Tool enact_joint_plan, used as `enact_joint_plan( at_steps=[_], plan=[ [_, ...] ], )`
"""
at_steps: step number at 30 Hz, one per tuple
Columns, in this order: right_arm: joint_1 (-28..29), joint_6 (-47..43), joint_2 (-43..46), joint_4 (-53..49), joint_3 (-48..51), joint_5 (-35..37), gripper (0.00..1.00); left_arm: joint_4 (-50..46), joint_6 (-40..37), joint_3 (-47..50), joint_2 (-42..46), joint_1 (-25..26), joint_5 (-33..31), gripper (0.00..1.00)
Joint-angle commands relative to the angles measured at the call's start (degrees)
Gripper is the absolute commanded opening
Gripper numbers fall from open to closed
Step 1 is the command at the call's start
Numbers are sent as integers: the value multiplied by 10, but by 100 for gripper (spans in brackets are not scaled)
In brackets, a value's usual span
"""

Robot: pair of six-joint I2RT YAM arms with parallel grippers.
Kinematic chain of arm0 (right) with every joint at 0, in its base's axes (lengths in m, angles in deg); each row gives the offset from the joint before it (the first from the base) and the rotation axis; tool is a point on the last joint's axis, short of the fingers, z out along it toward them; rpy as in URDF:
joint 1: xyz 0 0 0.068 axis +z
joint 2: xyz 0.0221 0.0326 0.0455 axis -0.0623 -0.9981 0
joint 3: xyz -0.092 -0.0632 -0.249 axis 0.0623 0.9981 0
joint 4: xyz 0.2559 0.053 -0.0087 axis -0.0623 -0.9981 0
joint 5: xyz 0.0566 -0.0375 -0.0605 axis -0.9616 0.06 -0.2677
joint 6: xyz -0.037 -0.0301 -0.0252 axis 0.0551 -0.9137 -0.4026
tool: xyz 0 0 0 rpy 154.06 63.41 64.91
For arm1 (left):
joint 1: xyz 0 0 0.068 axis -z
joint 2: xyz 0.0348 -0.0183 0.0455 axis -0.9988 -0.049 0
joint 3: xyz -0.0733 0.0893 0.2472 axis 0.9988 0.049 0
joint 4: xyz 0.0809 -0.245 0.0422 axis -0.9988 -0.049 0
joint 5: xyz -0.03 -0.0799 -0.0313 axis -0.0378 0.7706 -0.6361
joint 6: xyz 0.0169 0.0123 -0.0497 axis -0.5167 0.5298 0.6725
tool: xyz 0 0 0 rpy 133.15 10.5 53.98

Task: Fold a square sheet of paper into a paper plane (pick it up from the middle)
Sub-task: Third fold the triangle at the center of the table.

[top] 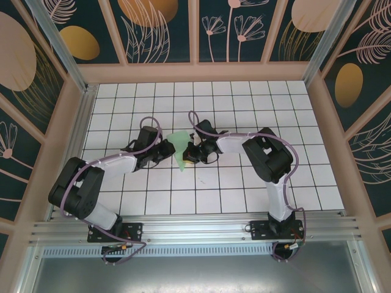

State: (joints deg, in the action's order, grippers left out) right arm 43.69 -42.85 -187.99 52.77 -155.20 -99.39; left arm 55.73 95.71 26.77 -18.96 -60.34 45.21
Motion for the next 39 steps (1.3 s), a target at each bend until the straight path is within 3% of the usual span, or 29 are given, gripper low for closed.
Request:
enact_joint_plan(
  at_steps=[1, 8, 14, 27, 32, 39],
  plan=[
    [4, 36, -22, -17, 17, 32, 2, 35, 33, 29, 3, 22, 21, 8],
    [2, 76, -22, 6, 27, 25, 2, 104, 93, 86, 18, 74, 39, 7],
    [2, 83, -23, 13, 31, 21, 2, 134, 111, 90, -14, 81, 35, 3],
    [1, 72, -18, 14, 25, 21, 2, 64, 107, 81, -58, 81, -12, 1],
    [-10, 22, -15, 40, 14, 5, 2, 2, 102, 81, -53, 81, -40, 0],
    [-29, -51, -27, 36, -4, 4, 2, -1, 106, 99, -58, 81, -40, 0]
  ],
)
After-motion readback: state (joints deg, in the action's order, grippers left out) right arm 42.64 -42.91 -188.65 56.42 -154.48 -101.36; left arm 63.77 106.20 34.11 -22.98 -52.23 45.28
